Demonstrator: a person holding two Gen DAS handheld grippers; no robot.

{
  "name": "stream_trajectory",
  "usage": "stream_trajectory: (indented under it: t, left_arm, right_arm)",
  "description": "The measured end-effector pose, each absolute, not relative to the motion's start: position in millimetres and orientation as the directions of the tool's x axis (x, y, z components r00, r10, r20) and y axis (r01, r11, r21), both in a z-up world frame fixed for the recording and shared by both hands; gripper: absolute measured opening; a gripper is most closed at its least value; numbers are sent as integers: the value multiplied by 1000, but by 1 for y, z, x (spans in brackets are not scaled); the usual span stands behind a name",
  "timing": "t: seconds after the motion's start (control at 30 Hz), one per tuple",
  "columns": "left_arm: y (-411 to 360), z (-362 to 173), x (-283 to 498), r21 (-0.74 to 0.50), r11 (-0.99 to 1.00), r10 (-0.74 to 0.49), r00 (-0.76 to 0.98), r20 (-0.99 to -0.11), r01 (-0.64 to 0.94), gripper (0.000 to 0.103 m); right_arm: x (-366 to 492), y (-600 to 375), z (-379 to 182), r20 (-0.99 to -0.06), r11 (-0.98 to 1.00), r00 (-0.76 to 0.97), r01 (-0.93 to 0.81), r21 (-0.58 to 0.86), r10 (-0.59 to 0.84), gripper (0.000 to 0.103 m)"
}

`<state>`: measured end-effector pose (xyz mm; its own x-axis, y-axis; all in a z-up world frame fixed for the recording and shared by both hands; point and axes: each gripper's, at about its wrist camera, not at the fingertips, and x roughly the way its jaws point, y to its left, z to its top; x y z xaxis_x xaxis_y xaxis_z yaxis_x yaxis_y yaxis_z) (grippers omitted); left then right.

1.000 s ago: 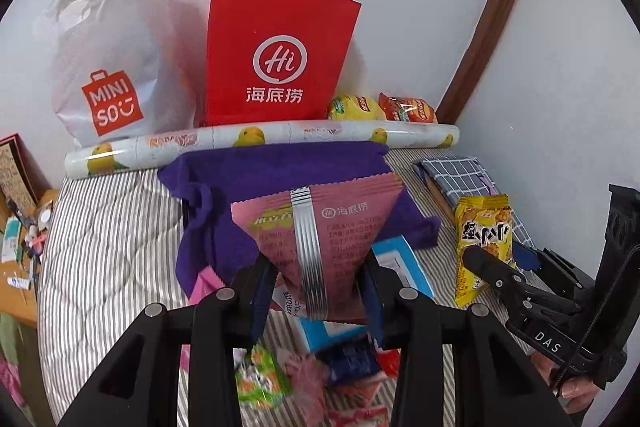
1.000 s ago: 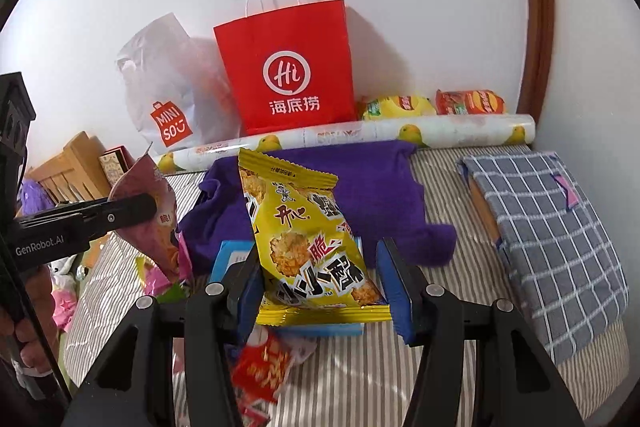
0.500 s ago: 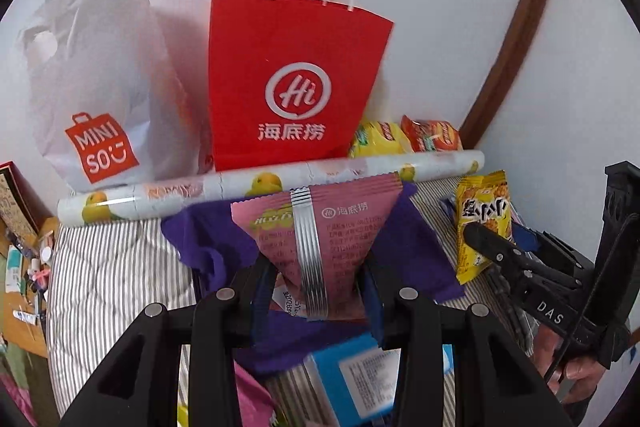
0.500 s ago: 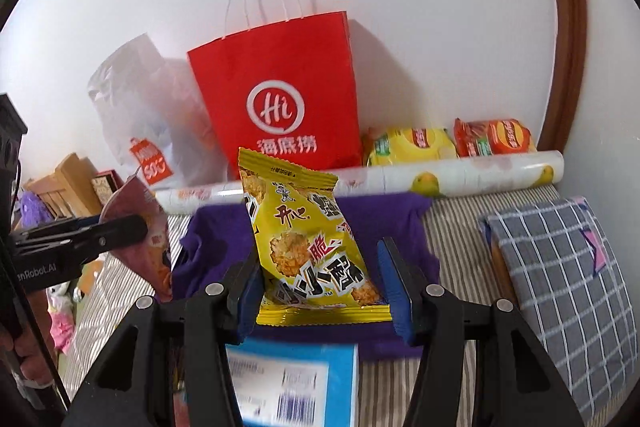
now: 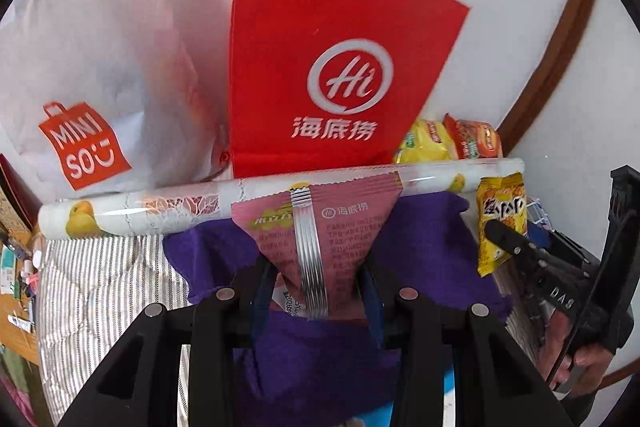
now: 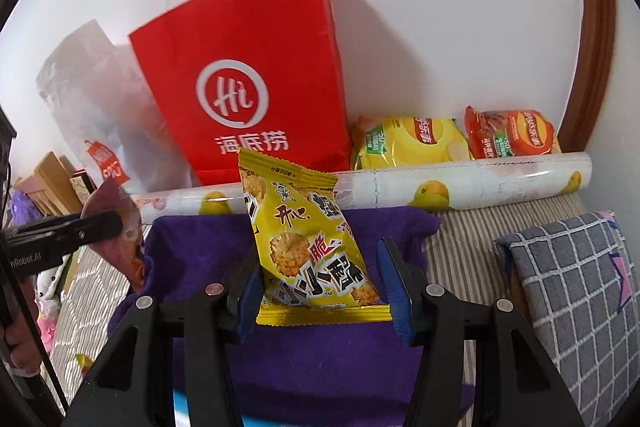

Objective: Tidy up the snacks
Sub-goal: 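Carry both held snack bags up and over onto the purple towel, then lower the bags onto the purple towel and open both tools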

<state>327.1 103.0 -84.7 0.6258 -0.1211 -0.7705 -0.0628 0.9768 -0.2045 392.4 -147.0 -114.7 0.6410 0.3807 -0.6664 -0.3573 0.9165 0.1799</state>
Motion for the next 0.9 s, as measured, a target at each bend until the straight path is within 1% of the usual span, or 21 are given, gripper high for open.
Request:
stream_trajectory:
  t: [0.1, 0.23, 0.43, 0.9]
  left_arm:
    - [110, -102, 338, -220, 973, -133, 601, -788, -73, 37]
    - [115, -118, 348, -220, 972, -137, 568, -811, -81, 37]
    - [123, -129, 352, -242, 965, -152, 542, -827, -98, 37]
    - [111, -150, 359, -226, 971, -165, 470, -867, -76, 37]
  right_arm:
    - [404, -149, -129, -678, 915, 625, -350, 202, 388, 53]
    - [412, -155, -154, -717, 912, 573, -335, 237, 396, 53]
    - [418, -164, -181, -756, 918, 529, -305, 254, 385, 53]
    - [422, -167, -196, -786, 921, 491, -295, 254, 375, 53]
